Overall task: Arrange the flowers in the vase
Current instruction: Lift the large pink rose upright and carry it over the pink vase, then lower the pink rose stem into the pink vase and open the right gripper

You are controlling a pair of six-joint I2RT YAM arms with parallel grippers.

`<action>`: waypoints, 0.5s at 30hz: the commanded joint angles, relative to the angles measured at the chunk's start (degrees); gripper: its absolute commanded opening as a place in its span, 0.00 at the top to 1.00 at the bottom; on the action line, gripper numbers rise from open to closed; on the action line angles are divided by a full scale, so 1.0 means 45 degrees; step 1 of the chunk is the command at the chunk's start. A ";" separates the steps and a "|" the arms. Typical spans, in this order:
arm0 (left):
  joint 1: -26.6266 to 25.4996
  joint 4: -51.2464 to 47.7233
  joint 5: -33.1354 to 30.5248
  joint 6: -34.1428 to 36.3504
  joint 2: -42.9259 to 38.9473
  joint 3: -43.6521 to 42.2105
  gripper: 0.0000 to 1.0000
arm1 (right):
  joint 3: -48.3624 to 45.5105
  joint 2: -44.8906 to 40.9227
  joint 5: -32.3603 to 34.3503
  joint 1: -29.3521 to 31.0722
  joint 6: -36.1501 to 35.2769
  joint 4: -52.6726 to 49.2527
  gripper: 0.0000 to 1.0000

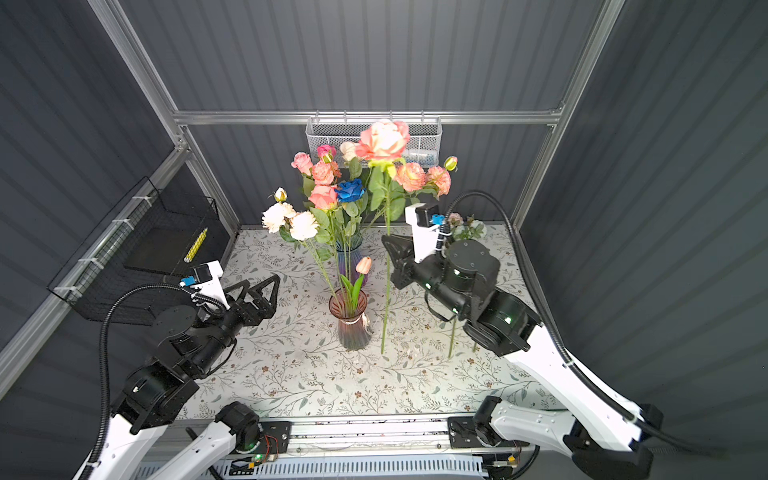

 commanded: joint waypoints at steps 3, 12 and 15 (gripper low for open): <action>0.0017 -0.0264 -0.0178 0.0054 -0.0174 0.0418 0.00 | 0.0838 0.1663 0.0969 0.0890 -0.2676 0.3833 1.00; -0.0003 -0.0335 -0.0187 0.0071 -0.0218 0.0478 0.00 | 0.2129 0.3751 0.0715 0.1141 -0.4394 0.5646 1.00; -0.0003 -0.0347 -0.0168 0.0082 -0.0191 0.0463 0.00 | 0.2206 0.4338 0.0888 0.1141 -0.4702 0.5693 1.00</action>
